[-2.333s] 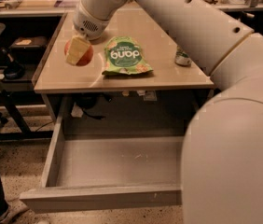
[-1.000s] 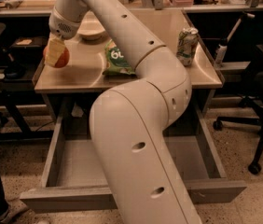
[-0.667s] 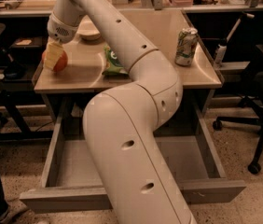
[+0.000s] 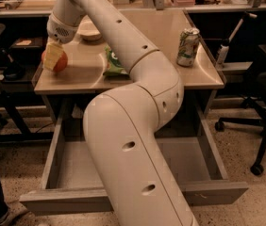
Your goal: Pick apple from top drawer and place on counter
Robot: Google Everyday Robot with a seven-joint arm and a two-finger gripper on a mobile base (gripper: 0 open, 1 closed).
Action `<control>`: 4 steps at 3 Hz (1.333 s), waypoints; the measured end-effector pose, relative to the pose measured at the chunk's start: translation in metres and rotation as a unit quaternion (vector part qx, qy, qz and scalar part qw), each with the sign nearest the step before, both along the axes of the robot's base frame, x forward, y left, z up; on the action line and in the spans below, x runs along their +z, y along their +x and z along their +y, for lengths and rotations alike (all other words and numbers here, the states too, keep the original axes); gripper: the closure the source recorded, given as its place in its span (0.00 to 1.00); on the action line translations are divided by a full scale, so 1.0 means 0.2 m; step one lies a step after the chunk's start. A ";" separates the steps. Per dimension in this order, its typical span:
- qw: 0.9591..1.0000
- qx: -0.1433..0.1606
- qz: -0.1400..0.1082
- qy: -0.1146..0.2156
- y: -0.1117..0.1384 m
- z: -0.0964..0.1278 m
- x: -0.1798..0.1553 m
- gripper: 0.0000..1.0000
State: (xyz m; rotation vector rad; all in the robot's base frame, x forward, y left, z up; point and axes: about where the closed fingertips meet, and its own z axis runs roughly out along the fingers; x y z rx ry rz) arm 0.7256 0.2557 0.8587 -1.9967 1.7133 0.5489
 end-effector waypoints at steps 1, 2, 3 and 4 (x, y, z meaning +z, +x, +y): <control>1.000 0.000 0.000 0.000 0.00 0.00 0.00 0.34; 1.000 0.000 0.000 0.000 0.00 0.00 0.00 0.13; 1.000 0.000 0.000 0.000 0.00 0.00 0.00 0.00; 1.000 0.000 0.000 0.000 0.00 0.00 0.00 0.00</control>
Offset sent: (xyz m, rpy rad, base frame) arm 0.0000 0.0000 0.0000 0.0000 0.0000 0.0000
